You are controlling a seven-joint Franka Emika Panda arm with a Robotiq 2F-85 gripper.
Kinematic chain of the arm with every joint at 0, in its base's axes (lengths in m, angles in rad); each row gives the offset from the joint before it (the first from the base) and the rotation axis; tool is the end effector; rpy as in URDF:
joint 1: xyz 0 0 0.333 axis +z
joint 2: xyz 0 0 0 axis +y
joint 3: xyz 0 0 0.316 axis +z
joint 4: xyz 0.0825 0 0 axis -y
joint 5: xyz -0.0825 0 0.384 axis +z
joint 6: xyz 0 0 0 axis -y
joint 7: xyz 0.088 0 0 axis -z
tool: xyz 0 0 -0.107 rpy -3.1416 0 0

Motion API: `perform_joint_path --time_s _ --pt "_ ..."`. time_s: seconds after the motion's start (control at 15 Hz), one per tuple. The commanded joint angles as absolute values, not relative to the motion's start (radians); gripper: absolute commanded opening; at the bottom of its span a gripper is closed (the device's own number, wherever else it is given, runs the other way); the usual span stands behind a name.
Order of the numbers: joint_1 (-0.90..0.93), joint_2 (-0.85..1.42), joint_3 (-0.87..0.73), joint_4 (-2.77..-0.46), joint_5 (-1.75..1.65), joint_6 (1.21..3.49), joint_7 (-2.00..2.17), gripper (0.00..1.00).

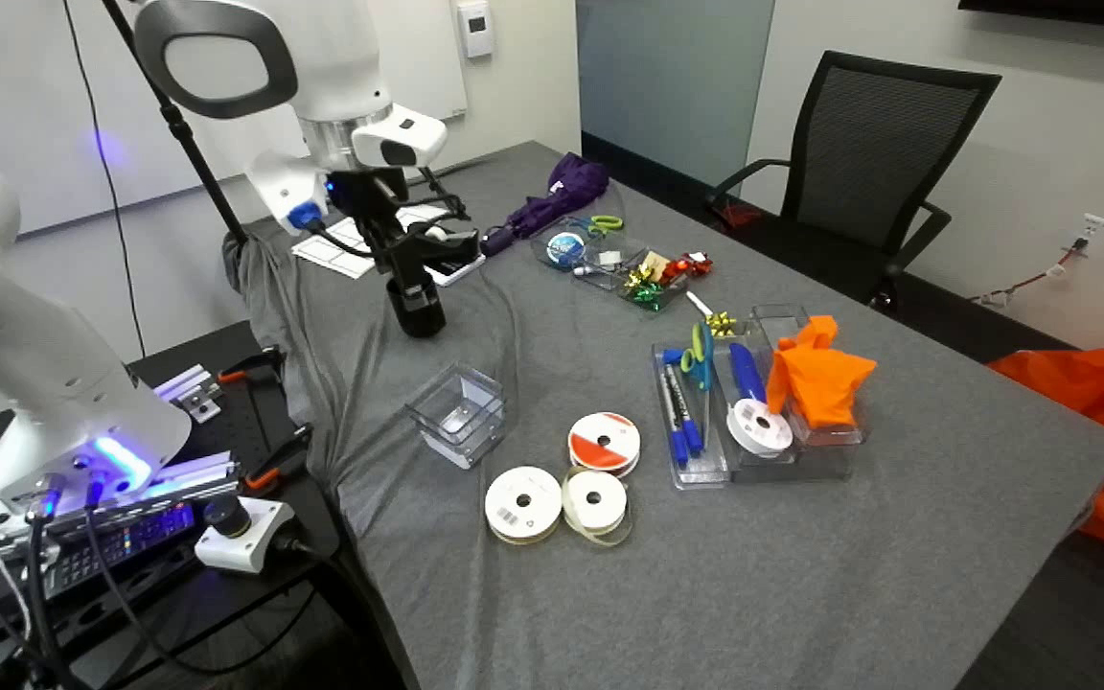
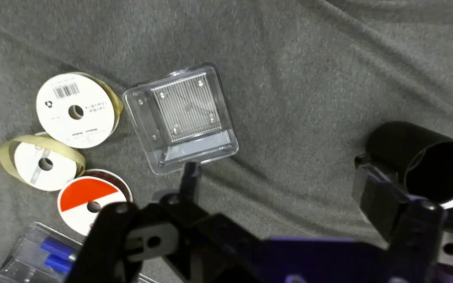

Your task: Move the box to the left

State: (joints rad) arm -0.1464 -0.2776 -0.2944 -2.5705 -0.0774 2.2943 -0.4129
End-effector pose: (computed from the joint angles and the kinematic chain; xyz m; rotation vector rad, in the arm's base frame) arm 0.3838 -0.1800 0.3558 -3.1180 -0.0540 -0.0027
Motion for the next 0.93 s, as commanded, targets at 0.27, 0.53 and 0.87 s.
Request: perform_joint_path --time_s 0.27,0.53,0.87 --pt "-0.141 -0.122 -0.287 -2.544 0.088 2.367 -0.702 1.00" --pt "-0.147 -0.070 -0.283 -2.527 0.114 2.384 -0.748 1.00" --pt "-0.161 -0.034 -0.292 -2.534 0.118 2.395 -0.807 1.00"
